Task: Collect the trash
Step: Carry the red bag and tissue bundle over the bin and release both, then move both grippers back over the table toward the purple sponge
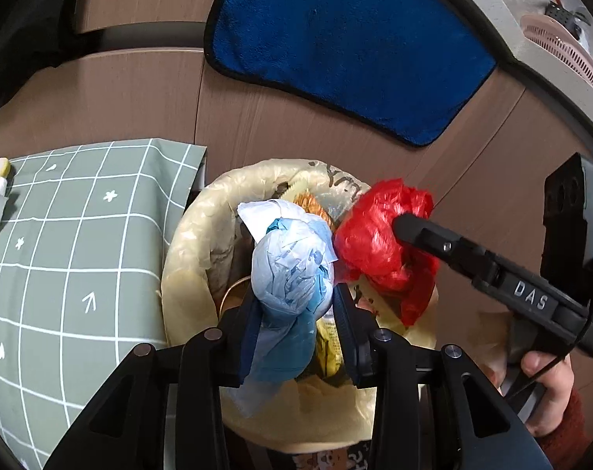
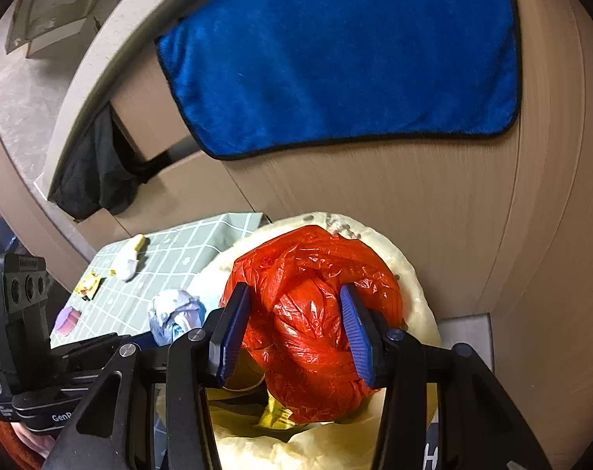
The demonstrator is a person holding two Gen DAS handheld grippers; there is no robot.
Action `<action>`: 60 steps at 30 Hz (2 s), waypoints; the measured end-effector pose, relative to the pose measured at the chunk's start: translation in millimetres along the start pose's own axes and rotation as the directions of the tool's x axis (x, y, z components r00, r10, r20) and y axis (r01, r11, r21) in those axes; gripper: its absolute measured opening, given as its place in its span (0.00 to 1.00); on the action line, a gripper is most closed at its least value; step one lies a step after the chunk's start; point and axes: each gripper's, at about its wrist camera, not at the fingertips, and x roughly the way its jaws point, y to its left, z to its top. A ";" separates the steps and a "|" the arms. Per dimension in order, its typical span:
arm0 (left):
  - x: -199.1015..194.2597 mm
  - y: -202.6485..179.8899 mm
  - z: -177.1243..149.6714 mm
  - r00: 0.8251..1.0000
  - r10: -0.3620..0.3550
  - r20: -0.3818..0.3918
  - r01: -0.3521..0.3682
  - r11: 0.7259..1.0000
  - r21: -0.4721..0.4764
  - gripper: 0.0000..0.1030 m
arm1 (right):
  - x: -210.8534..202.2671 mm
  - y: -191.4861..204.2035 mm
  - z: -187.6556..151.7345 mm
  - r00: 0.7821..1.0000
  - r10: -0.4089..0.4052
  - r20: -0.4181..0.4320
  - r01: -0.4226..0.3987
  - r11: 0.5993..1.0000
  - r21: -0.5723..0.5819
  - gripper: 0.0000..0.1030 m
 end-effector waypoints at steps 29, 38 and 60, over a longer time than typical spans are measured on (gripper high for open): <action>-158.3 38.2 -41.4 0.856 0.321 0.406 -0.283 0.947 -0.154 0.50 | -38.7 92.5 -14.2 0.997 -0.027 0.070 0.041 0.977 -0.208 0.62; -270.3 105.1 -57.0 0.716 0.502 0.485 -0.416 0.865 -0.280 0.50 | -53.3 207.5 6.0 0.983 0.131 0.126 -0.077 0.930 -0.360 0.61; -351.4 337.3 -188.1 0.550 0.801 0.237 -0.273 0.441 -0.855 0.50 | 176.8 515.5 -84.3 0.808 0.364 -0.463 -0.589 0.491 -0.642 0.61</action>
